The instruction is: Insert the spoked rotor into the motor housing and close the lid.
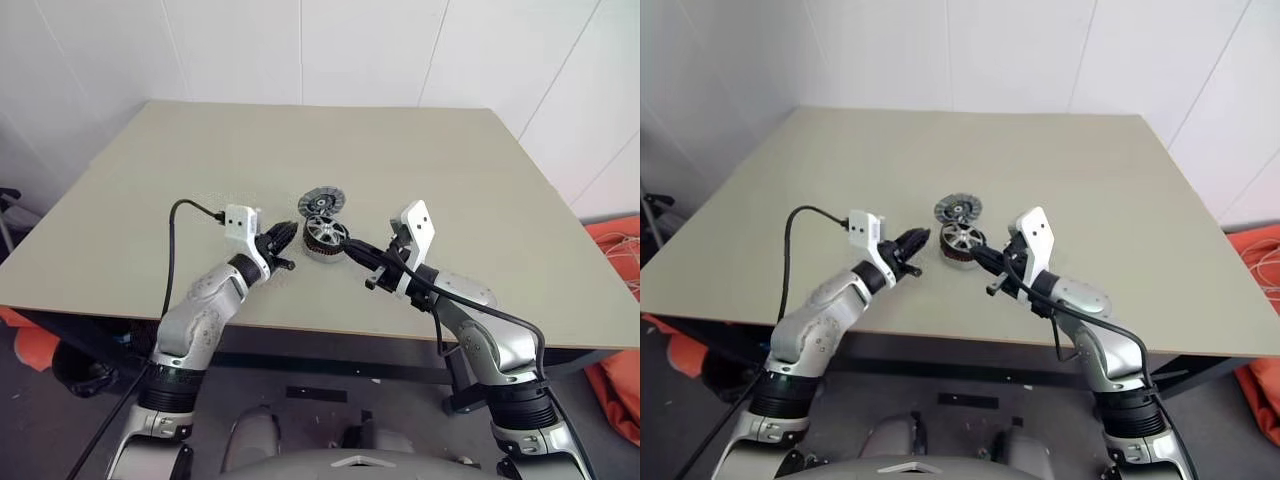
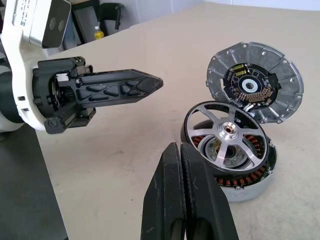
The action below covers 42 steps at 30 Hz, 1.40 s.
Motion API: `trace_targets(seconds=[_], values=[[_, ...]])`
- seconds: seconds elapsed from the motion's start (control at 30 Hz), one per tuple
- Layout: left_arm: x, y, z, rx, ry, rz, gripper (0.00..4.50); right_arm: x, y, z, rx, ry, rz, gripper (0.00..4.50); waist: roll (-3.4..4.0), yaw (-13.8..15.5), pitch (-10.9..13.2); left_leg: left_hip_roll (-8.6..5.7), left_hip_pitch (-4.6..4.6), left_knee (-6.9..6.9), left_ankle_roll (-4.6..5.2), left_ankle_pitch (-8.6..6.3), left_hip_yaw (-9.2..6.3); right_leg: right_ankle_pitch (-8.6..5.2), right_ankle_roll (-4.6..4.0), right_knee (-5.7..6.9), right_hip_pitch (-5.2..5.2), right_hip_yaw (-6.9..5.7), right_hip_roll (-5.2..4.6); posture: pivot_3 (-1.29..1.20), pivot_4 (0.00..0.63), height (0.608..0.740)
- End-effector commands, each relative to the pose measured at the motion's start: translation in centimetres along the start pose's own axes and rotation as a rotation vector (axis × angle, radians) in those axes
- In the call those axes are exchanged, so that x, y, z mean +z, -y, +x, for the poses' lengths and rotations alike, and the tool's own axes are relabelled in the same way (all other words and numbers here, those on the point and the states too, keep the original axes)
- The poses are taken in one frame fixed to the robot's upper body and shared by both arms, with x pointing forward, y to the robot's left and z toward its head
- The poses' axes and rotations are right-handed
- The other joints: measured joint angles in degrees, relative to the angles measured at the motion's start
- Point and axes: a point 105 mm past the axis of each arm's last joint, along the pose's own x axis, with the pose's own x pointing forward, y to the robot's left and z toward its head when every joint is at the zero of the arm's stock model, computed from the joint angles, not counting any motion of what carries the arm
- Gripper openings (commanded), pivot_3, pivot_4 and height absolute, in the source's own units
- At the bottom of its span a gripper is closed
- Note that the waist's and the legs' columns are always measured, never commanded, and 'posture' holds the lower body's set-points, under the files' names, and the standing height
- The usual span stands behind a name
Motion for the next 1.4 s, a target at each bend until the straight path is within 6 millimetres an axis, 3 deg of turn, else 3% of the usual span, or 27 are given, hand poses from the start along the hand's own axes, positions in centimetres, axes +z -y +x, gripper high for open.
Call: trace_targets(seconds=[0.03,0.17,0.73,1.0,1.13,1.4], values=[[0.2,0.7,0.6,-0.056,0.019,0.114,0.02,1.1,0.1,0.2,0.003,0.036,-0.027,0.0,0.0,0.0,0.0,0.0,0.0,0.0,0.0,0.0,0.0,0.0,0.0,0.0,0.0,0.0,0.0,0.0,0.0,0.74],[-0.8,1.0,1.0,-0.102,-0.029,0.141,0.02,1.1,0.1,0.1,-0.004,0.036,-0.031,0.0,0.0,0.0,0.0,0.0,-0.01,0.0,-0.04,0.02,0.0,0.12,-0.21,0.01,-0.01,0.0,0.0,0.0,0.0,0.74],[-1.9,1.6,2.4,-0.159,-0.107,0.123,0.02,1.1,0.2,0.1,-0.017,0.042,-0.035,0.0,0.01,0.0,0.0,-0.01,-0.01,0.01,-0.03,0.02,0.01,0.23,-0.43,0.05,-0.01,0.0,-0.02,0.0,0.0,0.74],[-0.8,2.0,2.9,-0.166,-0.062,0.119,0.02,1.1,0.3,0.0,-0.023,0.043,-0.035,0.0,0.01,0.0,0.0,-0.01,-0.01,0.01,-0.03,0.02,0.01,0.23,-0.44,0.05,-0.01,0.0,-0.03,0.0,0.0,0.74],[0.9,1.7,2.4,-0.148,0.046,0.115,0.02,1.1,0.3,0.0,-0.026,0.045,-0.033,0.0,0.01,0.0,0.0,-0.01,-0.02,0.01,-0.02,0.02,0.01,0.23,-0.45,0.05,-0.02,0.0,-0.03,0.0,0.0,0.74],[0.9,-1.4,-0.9,0.048,0.12,0.079,0.02,0.4,1.1,0.7,-0.061,0.017,-0.043,0.0,0.01,-0.2,0.0,0.01,-0.01,0.0,0.05,-0.03,0.02,0.2,-0.5,0.06,-0.02,0.0,-0.03,0.0,0.0,0.74]])
